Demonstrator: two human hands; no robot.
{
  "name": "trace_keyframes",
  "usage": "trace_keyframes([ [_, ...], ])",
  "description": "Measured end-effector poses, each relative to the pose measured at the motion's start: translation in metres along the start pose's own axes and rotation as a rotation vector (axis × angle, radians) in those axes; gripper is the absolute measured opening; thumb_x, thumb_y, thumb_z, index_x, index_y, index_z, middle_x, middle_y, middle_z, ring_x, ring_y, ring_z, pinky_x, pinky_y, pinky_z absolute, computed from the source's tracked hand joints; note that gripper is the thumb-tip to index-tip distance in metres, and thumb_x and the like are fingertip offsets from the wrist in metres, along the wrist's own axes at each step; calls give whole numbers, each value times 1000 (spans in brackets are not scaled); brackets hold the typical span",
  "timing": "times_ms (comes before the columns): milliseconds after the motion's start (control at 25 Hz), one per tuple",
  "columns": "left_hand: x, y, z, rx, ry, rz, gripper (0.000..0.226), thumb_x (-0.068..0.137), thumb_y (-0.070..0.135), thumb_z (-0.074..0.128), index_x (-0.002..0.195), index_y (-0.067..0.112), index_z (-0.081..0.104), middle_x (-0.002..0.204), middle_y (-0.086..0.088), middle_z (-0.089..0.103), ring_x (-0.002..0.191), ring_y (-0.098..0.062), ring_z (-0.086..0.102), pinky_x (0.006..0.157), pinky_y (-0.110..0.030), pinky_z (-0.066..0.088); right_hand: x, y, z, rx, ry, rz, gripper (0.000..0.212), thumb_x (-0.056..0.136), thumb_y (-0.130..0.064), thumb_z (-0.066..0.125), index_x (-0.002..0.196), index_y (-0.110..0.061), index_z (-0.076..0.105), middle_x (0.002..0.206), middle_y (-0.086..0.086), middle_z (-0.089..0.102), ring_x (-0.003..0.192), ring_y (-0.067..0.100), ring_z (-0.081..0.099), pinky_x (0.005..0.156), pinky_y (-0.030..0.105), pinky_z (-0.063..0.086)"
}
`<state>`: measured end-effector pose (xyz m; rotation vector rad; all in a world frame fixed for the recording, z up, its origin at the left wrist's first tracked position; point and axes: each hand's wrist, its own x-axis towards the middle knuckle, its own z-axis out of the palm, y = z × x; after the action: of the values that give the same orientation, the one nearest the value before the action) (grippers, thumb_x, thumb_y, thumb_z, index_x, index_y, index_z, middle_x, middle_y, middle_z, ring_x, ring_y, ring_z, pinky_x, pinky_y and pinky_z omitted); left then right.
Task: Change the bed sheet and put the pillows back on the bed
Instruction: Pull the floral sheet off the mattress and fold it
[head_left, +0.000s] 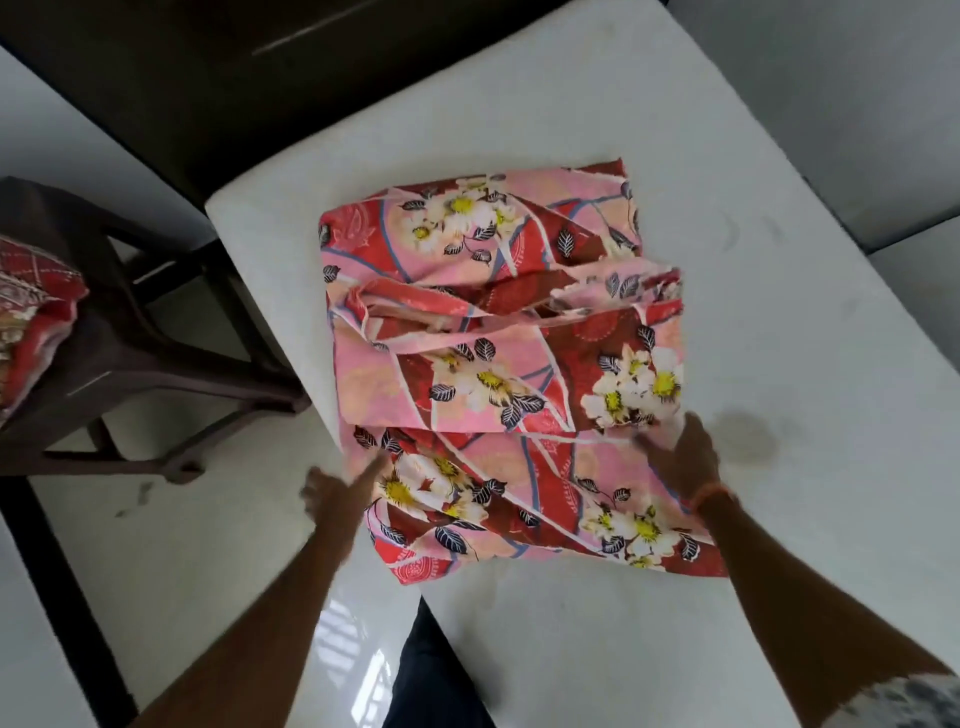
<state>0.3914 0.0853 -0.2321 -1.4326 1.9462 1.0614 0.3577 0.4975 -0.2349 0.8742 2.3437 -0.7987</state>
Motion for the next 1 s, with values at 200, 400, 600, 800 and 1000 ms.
trace_keyframes([
  [200,-33,-89,36,-148,-277,-10,55,77,26,81,123,8,55,104,-17,68,87,-30,68,68,-41,56,-42,81,36,-139,-153,33,63,71,-46,83,113,-7,58,99,13,68,91,33,67,80,43,56],
  [400,-65,-62,46,-145,-100,256,22,86,24,70,78,4,69,75,-19,66,74,-34,61,66,-39,49,-48,92,1,563,-405,274,48,78,-17,75,117,8,63,99,25,72,87,39,70,87,48,56],
  [600,-48,-37,39,-908,-398,-124,28,94,3,52,120,-2,60,99,-19,67,85,-29,67,71,-39,55,-43,99,-29,1176,-661,138,48,95,-22,53,138,-2,51,138,23,54,126,41,53,102,58,43],
  [800,-35,-32,35,-585,-651,-198,55,72,58,80,102,14,66,92,-8,74,74,-19,68,57,-28,56,-29,80,-41,1001,-662,254,51,84,-35,73,127,-11,64,134,20,58,119,39,59,91,52,51],
  [1000,-33,-27,50,-321,-461,-3,41,87,24,71,123,10,61,114,-15,71,98,-33,69,88,-40,56,-40,78,-32,825,-719,299,42,89,-22,65,126,-3,63,128,24,61,116,42,61,92,52,53],
])
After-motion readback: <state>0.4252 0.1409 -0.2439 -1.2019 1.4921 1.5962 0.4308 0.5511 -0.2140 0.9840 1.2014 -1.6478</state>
